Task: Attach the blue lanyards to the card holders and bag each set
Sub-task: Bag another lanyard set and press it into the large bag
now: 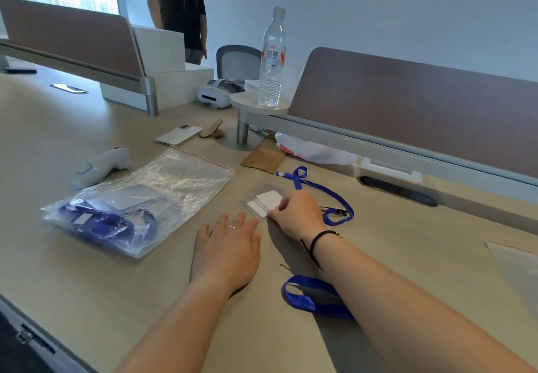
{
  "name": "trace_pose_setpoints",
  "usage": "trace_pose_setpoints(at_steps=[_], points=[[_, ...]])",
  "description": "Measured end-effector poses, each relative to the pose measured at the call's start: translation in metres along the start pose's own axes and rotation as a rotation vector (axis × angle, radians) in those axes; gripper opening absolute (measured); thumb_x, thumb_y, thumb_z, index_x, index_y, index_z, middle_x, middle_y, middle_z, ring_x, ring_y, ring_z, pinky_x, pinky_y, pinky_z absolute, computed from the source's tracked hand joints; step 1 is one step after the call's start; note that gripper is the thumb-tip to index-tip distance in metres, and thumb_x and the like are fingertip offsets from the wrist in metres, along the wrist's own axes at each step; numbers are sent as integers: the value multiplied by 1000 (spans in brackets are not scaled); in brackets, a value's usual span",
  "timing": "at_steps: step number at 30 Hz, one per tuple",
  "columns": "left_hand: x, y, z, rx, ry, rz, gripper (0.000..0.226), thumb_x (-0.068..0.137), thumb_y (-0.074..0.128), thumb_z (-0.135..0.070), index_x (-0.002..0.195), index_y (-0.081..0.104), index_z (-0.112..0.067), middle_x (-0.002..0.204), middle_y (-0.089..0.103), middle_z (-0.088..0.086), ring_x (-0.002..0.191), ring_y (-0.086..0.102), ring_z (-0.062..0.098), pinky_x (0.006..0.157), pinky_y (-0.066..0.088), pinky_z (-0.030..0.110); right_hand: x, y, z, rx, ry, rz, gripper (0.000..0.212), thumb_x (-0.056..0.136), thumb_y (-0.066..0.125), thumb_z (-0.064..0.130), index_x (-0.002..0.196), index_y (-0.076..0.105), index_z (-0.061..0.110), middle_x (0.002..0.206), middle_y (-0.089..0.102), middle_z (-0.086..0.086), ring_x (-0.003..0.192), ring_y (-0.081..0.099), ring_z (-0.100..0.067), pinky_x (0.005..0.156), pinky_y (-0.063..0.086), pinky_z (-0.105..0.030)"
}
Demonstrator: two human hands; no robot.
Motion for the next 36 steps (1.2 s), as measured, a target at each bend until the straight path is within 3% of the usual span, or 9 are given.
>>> trace_pose_setpoints(at_steps=[4,8,12,16,19,25,28,31,36], points=[[0,0,1,-11,0,-8,50,106,19,-46,155,24,-41,167,17,-12,155,10,21,123,7,50,-6,-16,-4,13,-15,-23,37,79,81,42,105,61,25,117,47,1,97,51,-15,86,52,-34],[-1,0,1,-26,3,-15,50,105,20,-46,155,25,-40,167,17,-13,155,12,21,123,9,49,-23,-30,-13,-17,-146,-67,39,78,78,45,105,57,26,117,49,4,95,51,-12,75,48,-23],[-2,0,1,-40,8,-6,50,106,20,-47,155,25,-40,167,18,-12,154,13,21,124,9,50,-47,-59,-40,117,-180,-60,38,75,79,48,95,56,26,109,48,5,97,51,-11,70,43,-17],[-4,-4,-1,-126,22,-60,45,105,27,-46,147,40,-39,158,39,-9,150,26,19,121,15,50,-78,-84,-90,147,-127,40,36,74,84,40,93,55,31,109,50,7,103,52,-12,71,43,-15],[-8,-10,-8,-278,82,-99,39,104,38,-45,142,47,-39,150,50,-5,140,41,18,118,29,46,-105,-90,-129,161,-56,133,36,71,85,40,96,60,34,118,53,11,107,55,-11,79,55,-22],[-19,0,-44,-417,325,120,37,104,47,-39,141,49,-42,149,50,-13,134,48,9,113,38,34,-139,-88,-152,325,-18,243,39,78,83,33,114,67,32,138,55,13,119,58,-14,95,56,-31],[-28,3,-65,-404,383,244,35,104,48,-36,139,56,-35,147,49,-18,134,46,5,115,30,28,-152,-89,-150,340,-24,267,40,78,84,33,115,68,32,142,54,15,124,54,-10,97,53,-25],[-34,2,-76,-379,387,258,33,101,54,-37,134,61,-35,142,56,-17,132,48,5,115,32,28,-166,-89,-148,347,-39,293,40,78,84,32,115,69,31,143,54,15,129,51,-7,104,47,-23],[-53,-2,-95,-164,496,218,21,95,62,-43,113,71,-39,121,63,-21,109,56,0,103,47,28,-189,-89,-143,339,-48,300,39,78,84,32,114,68,32,143,54,14,127,50,-3,88,40,-6]])
Point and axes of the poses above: each hand's wrist, its own x-axis towards the middle knuckle, its own y-axis out of the palm, z = x × y, the point moved 4 cm from there along x, towards the middle knuckle
